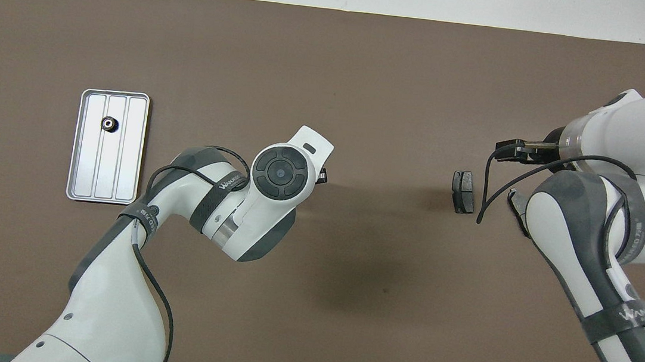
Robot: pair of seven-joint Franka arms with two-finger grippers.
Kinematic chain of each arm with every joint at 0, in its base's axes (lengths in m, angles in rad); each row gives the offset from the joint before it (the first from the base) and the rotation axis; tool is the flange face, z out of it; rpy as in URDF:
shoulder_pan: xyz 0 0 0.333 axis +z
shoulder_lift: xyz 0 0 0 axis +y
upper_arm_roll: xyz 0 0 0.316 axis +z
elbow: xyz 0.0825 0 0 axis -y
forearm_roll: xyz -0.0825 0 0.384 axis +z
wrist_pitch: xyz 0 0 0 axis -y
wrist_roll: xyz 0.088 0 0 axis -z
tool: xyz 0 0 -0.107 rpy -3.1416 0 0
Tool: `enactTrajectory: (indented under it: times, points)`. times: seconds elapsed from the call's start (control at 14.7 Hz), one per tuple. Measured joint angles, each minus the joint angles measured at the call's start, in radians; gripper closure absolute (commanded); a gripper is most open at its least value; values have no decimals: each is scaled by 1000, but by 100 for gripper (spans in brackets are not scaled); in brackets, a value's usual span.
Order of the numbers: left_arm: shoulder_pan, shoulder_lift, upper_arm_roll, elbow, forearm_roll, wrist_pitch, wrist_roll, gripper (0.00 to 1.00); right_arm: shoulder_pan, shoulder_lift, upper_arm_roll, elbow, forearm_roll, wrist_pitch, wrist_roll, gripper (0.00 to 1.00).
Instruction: Place bearing gear from tray to pile
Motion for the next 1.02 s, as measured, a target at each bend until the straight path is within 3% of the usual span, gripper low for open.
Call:
enactTrajectory:
  times: [0.07,0.41,0.55,0.75,1.02]
  points:
    - [-1,0,0,-1,1,0,0,0,0,0,0,0,0,0,0,0]
    - [0,-14,18,25,26,-42,3,0,0,0,0,0,0,0,0,0]
    - [40,-75,31,61,29,-123,62,0,0,0,0,0,0,0,0,0]
    - [186,-204,37,85,29,-264,255,0,5,0,1,-1,1,0,8,0]
    - [434,-236,42,93,-59,-291,627,0,97,0,3,-1,1,-6,198,0]
